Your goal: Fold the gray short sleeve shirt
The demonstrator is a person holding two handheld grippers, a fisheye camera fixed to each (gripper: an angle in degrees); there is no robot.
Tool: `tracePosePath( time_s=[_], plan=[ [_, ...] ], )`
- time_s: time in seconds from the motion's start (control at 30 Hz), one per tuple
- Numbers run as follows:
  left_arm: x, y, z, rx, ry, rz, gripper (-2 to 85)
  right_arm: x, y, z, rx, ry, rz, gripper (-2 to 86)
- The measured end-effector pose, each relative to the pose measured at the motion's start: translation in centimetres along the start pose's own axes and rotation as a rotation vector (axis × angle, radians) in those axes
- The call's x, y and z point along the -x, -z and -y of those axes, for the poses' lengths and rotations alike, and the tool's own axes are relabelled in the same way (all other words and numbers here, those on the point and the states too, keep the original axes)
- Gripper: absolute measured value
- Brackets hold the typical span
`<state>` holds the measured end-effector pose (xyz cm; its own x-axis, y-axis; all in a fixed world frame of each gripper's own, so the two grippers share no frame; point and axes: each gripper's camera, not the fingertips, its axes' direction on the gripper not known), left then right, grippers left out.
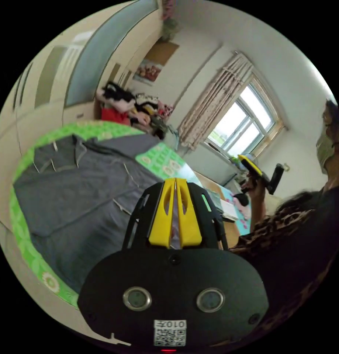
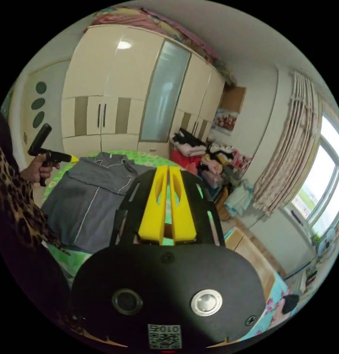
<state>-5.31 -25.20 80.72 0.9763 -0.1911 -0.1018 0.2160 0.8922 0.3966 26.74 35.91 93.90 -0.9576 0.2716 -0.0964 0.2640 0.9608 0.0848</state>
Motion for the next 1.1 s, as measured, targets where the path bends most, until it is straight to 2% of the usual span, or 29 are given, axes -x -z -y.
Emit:
tracePosePath(
  time_s=[0.07,0.13,0.2,0.23,0.27,0.37,0.47,0.6,0.7,0.77,0.83,0.87,0.97,1.1],
  plan=[
    [-5.6,3.0,2.1,-0.075,-0.115,0.104,-0.3,-1.0,3.4,1.2,-0.147,0.081,-0.010,8.4],
    [-7.6,4.5,2.6,-0.128,-0.158,0.144,-0.3,-3.2,5.2,2.0,-0.268,0.024,0.180,14.2],
    [-7.1,4.8,2.7,-0.144,-0.170,0.088,-0.3,-4.4,4.1,2.8,-0.240,-0.044,0.422,16.1],
    [-5.7,4.2,2.6,-0.128,-0.140,-0.005,-0.3,-4.2,3.3,3.4,-0.225,-0.082,0.474,11.6],
    [-4.0,3.1,2.0,-0.106,-0.111,-0.107,-0.2,-3.8,3.1,3.7,-0.221,-0.088,0.466,9.4],
    [-0.7,-0.5,-1.2,-0.026,-0.008,-0.149,-0.2,-2.7,1.4,6.1,-0.178,-0.109,0.268,5.6],
    [1.2,-3.7,-5.8,0.070,0.085,-0.124,-0.2,-4.8,-2.9,8.6,-0.094,-0.165,0.329,9.2],
    [4.0,-6.9,-10.1,0.140,0.240,-0.182,-0.2,-10.3,-13.5,7.7,0.239,-0.396,0.461,8.9],
    [5.9,-9.0,-11.2,0.149,0.340,-0.206,-0.2,-16.3,-19.6,3.6,0.359,-0.621,0.475,9.7],
    [7.1,-10.2,-11.1,0.149,0.396,-0.154,-0.2,-21.8,-23.4,0.7,0.369,-0.801,0.581,11.0],
    [8.2,-10.8,-11.2,0.129,0.448,-0.130,-0.2,-29.9,-28.6,-2.9,0.226,-1.039,0.810,11.8],
    [8.8,-11.2,-11.3,0.116,0.478,-0.105,-0.3,-31.7,-29.9,-3.5,0.201,-1.087,0.843,12.0],
    [9.4,-11.0,-11.0,0.048,0.547,-0.086,-0.3,-39.5,-35.8,-3.8,0.178,-1.185,0.817,13.0],
    [9.6,-10.9,-10.4,0.024,0.547,-0.071,-0.3,-47.3,-44.6,-1.0,0.337,-1.167,0.757,16.2]
  ],
)
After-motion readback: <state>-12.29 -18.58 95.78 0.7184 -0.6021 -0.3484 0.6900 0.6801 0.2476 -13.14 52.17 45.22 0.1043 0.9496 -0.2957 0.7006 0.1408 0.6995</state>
